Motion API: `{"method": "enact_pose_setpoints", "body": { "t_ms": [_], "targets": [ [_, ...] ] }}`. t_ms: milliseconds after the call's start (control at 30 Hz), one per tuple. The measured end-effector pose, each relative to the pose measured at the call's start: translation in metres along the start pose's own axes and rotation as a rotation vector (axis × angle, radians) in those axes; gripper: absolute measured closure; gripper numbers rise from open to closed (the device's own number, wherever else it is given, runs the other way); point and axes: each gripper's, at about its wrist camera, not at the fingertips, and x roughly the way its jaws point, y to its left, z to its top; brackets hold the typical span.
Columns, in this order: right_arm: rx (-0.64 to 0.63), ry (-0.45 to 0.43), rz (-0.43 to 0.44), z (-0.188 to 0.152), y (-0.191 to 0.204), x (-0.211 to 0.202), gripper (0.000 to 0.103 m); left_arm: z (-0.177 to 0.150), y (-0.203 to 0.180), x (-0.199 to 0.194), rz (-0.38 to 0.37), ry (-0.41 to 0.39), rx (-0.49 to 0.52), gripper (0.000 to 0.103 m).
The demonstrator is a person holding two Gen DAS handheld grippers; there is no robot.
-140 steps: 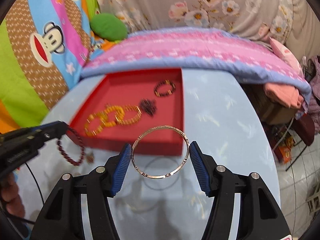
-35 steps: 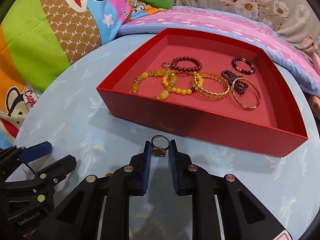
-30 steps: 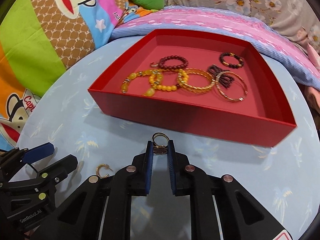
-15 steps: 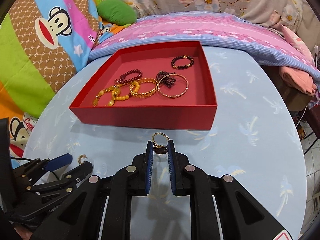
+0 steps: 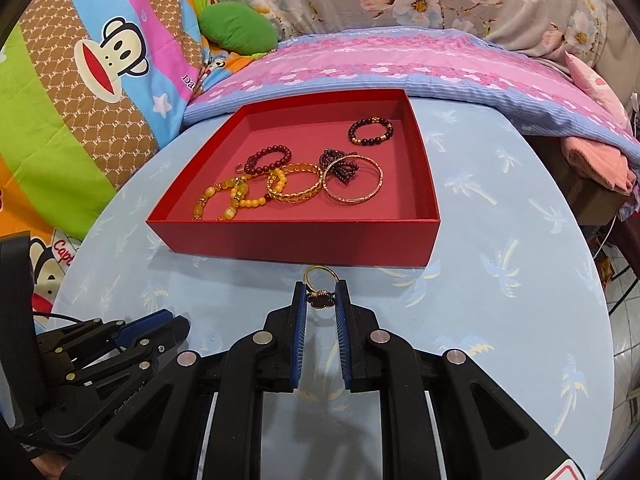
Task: Organize jewelry
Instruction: 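Close the left tool on the gold hoop earring while the right tool lifts the ring, then carry the earring in the left tool while the right tool carries the ring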
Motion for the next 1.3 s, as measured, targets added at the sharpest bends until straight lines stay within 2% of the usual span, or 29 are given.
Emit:
{"method": "enact_pose_setpoints", "body": {
  "t_ms": [300,467,600,733,900,1300],
  "targets": [
    [-0.012,-0.052,0.013,0.014,0.005,-0.019,0.089,0.022,0.0,-0.032,-0.034,-0.065,-0.007,0.087],
    [-0.02,-0.108,0.02,0.046,0.003,-0.026,0.089,0.061,-0.008,-0.047,-0.041,-0.14,0.023,0.087],
    [-0.018,-0.153,0.018,0.083,-0.001,-0.024,0.089,0.108,-0.017,-0.049,-0.035,-0.208,0.052,0.087],
    [-0.028,-0.181,-0.007,0.118,-0.003,-0.01,0.089,0.147,-0.021,-0.036,-0.004,-0.236,0.066,0.087],
    [-0.02,-0.162,-0.018,0.144,-0.007,0.021,0.089,0.181,-0.02,-0.007,0.021,-0.229,0.058,0.087],
    [-0.028,-0.075,-0.043,0.172,-0.006,0.092,0.089,0.214,-0.014,0.059,0.071,-0.157,0.047,0.087]
  ]
}}
